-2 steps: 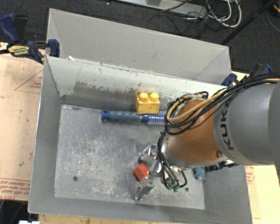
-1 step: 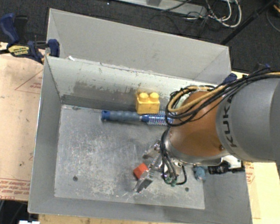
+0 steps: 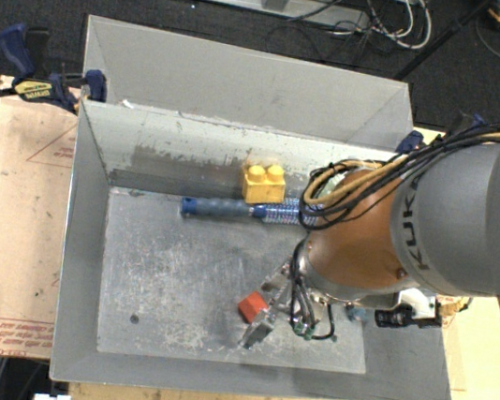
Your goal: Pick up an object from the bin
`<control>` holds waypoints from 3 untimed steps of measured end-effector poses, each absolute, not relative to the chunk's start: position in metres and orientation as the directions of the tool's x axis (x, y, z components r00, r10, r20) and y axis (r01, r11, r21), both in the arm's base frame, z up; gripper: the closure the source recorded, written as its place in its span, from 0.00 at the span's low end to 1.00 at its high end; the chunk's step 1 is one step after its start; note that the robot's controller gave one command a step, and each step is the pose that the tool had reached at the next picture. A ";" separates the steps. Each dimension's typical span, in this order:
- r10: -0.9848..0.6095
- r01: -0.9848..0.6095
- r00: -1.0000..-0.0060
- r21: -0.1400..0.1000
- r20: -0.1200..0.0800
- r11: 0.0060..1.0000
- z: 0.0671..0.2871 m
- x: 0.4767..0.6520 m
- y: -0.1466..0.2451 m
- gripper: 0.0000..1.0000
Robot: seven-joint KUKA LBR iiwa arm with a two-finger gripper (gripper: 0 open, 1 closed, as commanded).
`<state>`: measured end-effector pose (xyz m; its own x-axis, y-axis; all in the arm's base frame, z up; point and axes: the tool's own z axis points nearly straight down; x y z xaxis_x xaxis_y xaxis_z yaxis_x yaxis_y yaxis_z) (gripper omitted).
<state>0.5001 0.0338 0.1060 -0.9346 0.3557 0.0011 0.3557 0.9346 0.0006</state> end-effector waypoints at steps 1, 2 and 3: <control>0.433 0.433 -0.901 0.004 -0.001 0.901 0.074 0.514 0.034 0.00; 0.432 0.432 -0.902 0.003 0.000 0.902 0.076 0.515 0.035 0.00; 0.433 0.433 -0.902 0.008 -0.010 0.902 0.079 0.518 0.035 1.00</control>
Offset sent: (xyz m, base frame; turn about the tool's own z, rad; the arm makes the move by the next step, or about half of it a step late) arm 0.0112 -0.0005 -0.0360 0.0873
